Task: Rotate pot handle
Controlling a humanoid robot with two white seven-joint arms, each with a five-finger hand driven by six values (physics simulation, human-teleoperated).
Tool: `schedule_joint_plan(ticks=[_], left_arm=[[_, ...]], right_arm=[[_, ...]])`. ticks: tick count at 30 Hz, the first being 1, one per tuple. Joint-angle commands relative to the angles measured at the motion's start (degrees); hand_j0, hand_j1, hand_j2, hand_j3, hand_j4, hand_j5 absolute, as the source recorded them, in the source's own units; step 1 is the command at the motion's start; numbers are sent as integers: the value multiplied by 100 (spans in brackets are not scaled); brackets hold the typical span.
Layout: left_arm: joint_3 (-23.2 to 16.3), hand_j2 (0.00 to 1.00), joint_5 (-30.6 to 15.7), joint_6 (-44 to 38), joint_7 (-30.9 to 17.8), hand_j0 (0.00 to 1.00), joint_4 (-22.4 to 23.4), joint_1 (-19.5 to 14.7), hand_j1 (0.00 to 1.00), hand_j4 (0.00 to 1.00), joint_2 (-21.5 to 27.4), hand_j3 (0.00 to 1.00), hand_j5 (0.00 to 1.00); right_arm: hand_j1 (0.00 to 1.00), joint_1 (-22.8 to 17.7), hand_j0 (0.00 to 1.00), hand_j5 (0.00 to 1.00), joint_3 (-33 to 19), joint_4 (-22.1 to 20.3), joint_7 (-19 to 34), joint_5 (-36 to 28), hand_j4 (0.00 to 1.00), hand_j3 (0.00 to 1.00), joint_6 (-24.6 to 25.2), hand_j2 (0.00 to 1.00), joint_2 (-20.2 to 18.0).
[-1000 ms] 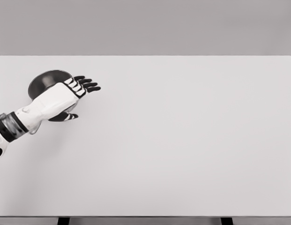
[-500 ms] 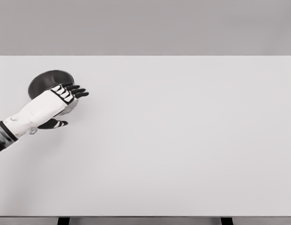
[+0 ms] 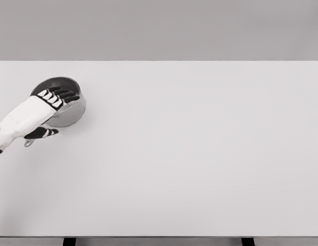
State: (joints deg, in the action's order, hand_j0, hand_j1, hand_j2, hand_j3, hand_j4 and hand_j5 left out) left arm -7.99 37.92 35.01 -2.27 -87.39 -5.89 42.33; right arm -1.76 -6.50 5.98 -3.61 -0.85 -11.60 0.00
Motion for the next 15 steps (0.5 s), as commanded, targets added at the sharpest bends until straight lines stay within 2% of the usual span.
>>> schedule_joint_plan(ticks=[1,15], left_arm=[[60,100,-39,-1,25,100,38,0,100,100,65,100,100],[394,100,-39,-1,42,100,644,0,100,100,240,100,100]], right_arm=[[100,0,100,100,-1,0,0,-3,100,100,0,100,0],[100,0,100,100,-1,0,0,-3,100,100,0,100,0]])
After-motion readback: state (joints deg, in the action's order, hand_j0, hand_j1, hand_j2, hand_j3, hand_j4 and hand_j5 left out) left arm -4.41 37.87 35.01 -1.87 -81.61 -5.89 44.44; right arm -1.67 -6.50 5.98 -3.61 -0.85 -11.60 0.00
